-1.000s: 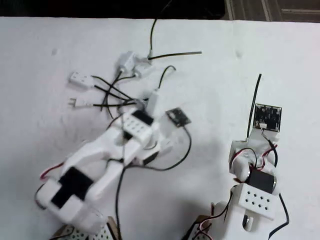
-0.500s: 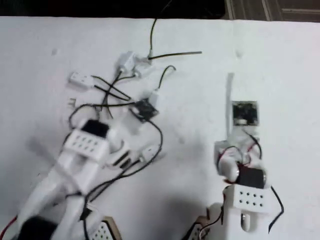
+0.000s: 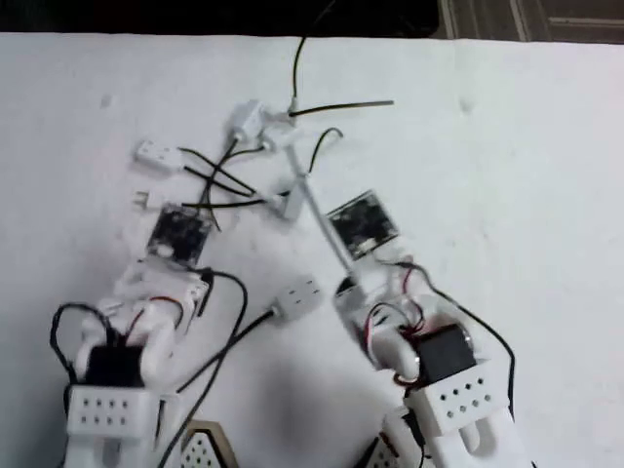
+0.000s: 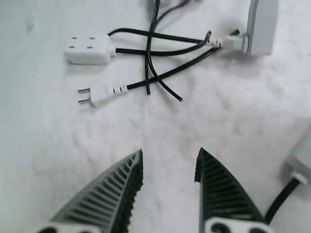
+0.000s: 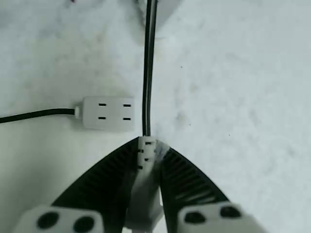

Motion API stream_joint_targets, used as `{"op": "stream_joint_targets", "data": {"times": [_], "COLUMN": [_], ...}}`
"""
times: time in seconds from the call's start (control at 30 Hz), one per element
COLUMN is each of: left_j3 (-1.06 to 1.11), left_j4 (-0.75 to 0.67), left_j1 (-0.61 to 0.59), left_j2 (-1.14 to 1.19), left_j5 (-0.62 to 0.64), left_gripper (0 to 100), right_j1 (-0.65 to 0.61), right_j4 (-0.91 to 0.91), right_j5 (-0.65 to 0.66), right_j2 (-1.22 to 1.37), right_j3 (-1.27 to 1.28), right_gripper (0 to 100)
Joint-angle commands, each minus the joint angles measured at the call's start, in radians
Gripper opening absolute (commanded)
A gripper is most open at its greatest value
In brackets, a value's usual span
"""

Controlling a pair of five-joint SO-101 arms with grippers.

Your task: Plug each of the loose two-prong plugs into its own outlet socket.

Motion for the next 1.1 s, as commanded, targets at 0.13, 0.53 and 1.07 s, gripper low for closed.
{"op": "stream_joint_targets", "data": {"times": [0.13,0.53,1.07], "left_j3": [0.140,0.173,0.173], "left_j4": [-0.008,0.097,0.117], "left_j1": [-0.013,-0.015,-0.019], "left_j2": [-0.341,-0.423,-0.423], "left_j5": [0.084,0.078,0.077], "left_gripper": [18,18,18], "right_j1": [-0.159,-0.177,-0.102], "right_j4": [-0.013,-0.335,-0.308], "right_j5": [-0.006,-0.006,-0.006], "right_j2": [-0.008,0.226,0.740], "right_j3": [-0.072,0.095,-0.063], "right_gripper": [1.7,1.7,8.1]}}
